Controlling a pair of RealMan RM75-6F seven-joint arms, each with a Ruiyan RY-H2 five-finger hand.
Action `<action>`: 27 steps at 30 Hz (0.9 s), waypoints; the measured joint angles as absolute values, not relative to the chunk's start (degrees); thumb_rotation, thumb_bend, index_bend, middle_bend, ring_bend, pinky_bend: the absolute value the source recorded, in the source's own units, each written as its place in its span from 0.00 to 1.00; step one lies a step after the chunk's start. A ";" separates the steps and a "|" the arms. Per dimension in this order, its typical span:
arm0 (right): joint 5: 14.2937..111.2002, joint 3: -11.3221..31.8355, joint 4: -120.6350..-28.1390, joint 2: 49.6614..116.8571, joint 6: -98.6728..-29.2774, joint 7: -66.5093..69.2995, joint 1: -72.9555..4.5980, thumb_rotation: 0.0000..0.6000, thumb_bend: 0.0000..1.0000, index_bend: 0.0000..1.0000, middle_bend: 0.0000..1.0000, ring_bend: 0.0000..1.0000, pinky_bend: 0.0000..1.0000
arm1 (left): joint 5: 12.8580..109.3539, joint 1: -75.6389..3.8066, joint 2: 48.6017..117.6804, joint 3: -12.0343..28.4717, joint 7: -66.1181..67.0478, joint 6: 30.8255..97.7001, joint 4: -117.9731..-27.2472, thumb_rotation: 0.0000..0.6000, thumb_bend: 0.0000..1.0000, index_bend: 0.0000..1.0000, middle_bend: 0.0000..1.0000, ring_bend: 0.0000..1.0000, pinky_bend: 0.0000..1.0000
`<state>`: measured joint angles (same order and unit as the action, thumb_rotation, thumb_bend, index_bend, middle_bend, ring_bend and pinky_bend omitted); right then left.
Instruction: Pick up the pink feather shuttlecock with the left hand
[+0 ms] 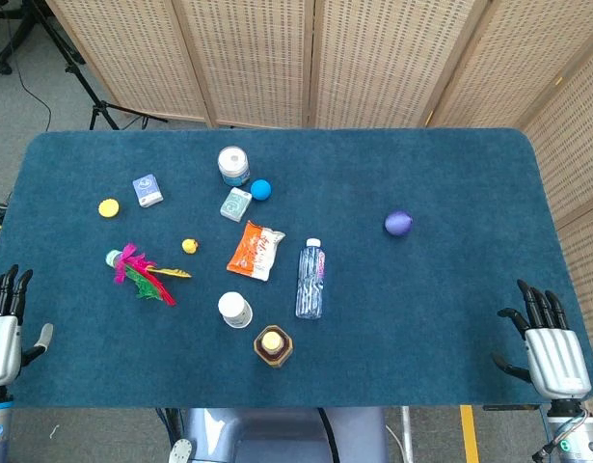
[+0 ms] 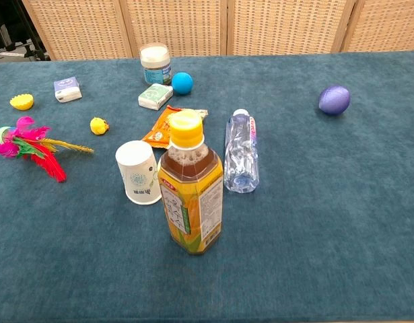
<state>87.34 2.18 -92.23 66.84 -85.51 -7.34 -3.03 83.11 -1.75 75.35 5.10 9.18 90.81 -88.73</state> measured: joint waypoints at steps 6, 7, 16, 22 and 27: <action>87.60 2.16 -92.41 66.58 -86.22 -7.17 -2.69 1.00 0.21 0.31 0.00 0.00 0.00 | 83.49 -1.97 75.47 4.96 9.68 90.73 -88.81 1.00 0.33 0.05 0.00 0.06 0.10; 87.78 2.11 -92.57 66.47 -86.46 -7.12 -2.59 1.00 0.21 0.31 0.00 0.00 0.00 | 83.74 -1.89 75.43 4.86 9.73 91.00 -88.92 1.00 0.33 0.04 0.00 0.06 0.10; 88.67 1.87 -93.12 66.18 -87.16 -7.13 -2.29 1.00 0.21 0.31 0.00 0.00 0.00 | 85.90 -1.39 75.39 4.25 9.98 92.91 -89.24 1.00 0.33 0.00 0.00 0.06 0.10; 88.26 2.13 -92.98 66.18 -87.08 -7.07 -2.30 1.00 0.21 0.31 0.00 0.00 0.00 | 85.57 -1.59 75.53 4.24 10.10 92.17 -88.91 1.00 0.33 0.00 0.00 0.06 0.10; 87.84 2.20 -92.52 66.45 -86.38 -7.26 -2.52 1.00 0.21 0.31 0.00 0.00 0.00 | 85.21 -1.69 75.53 4.48 9.96 92.00 -88.85 1.00 0.33 0.00 0.00 0.06 0.10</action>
<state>87.84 2.20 -92.52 66.45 -86.38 -7.26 -2.52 85.21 -1.69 75.53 4.48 9.96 92.00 -88.85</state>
